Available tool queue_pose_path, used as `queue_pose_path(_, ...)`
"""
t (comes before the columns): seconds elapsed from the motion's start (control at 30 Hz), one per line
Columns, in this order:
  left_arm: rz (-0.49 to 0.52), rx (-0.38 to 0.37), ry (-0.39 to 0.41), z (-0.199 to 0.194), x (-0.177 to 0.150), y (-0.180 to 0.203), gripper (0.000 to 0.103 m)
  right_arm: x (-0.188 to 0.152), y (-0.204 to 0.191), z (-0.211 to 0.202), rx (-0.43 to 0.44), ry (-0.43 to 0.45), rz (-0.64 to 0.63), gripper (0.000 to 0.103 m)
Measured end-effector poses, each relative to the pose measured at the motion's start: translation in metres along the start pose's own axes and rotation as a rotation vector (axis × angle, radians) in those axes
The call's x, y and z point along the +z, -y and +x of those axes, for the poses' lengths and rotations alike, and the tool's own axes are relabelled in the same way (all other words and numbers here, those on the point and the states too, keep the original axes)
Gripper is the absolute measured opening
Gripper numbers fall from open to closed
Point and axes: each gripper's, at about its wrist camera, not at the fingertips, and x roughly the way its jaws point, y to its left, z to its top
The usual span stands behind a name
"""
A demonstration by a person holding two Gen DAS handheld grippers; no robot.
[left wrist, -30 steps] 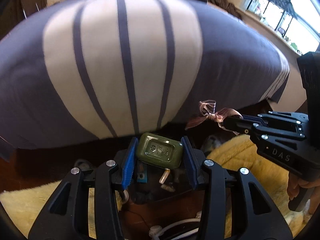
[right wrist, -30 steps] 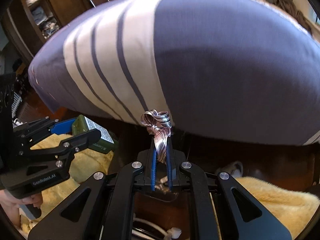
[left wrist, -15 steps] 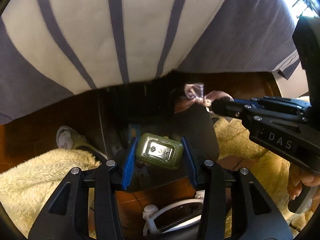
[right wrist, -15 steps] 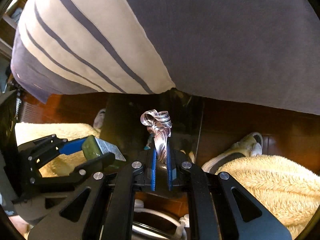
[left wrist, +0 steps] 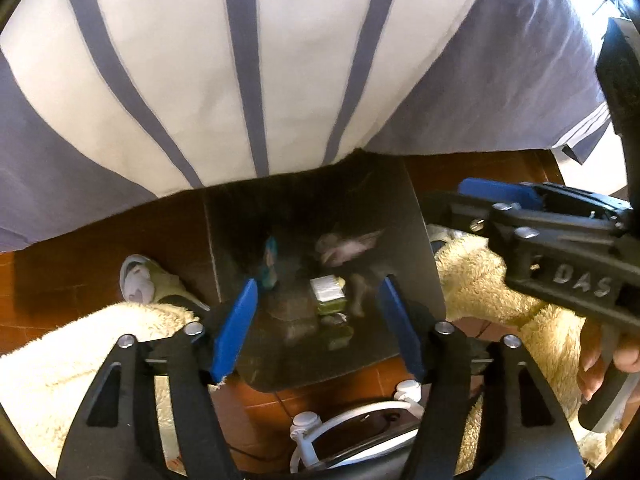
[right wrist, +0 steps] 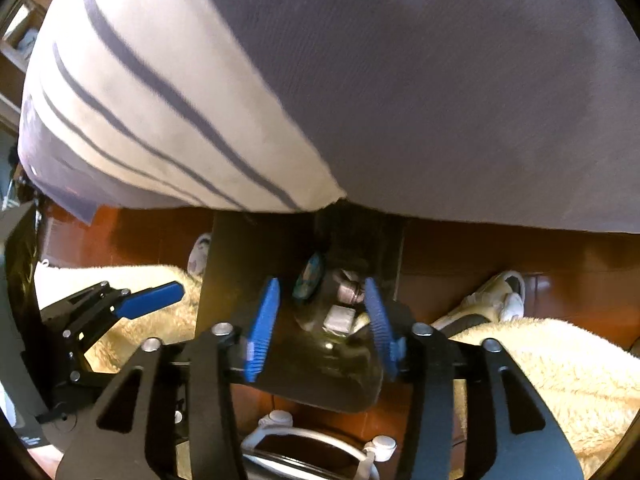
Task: Collect trash
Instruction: 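Lower both held items over the bin and open both tools, then raise both open tools back over the remaining bed items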
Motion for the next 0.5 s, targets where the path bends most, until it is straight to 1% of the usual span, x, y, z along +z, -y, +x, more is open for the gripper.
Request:
queue_pose_path(0.03,-0.001,0.006,0.007,-0.003,0.001,0.001,0.07,0.001,0.001,-0.003,-0.004,0.011,0.003,0.066)
queue_pose_path(0.07,-0.001,0.01,0.015,-0.005,0.002,0.0,0.073,0.002,0.002,-0.01,-0.016,0.034,0.003,0.069)
queue_pose_path(0.13,-0.004,0.011,0.041,-0.013,0.004,-0.002,0.084,0.004,0.002,-0.02,-0.036,0.06,-0.003,0.079)
queue_pose_path(0.23,-0.015,0.02,0.085,-0.032,0.008,-0.003,0.093,0.005,0.001,-0.04,-0.097,0.123,-0.021,0.089)
queue_pose_path(0.33,-0.007,0.032,0.12,-0.051,0.012,-0.002,0.095,0.008,0.003,-0.056,-0.112,0.16,-0.02,0.092)
queue_pose_path(0.5,0.007,0.033,0.198,-0.091,0.018,0.002,0.095,0.017,0.01,-0.097,-0.126,0.249,0.002,0.092)
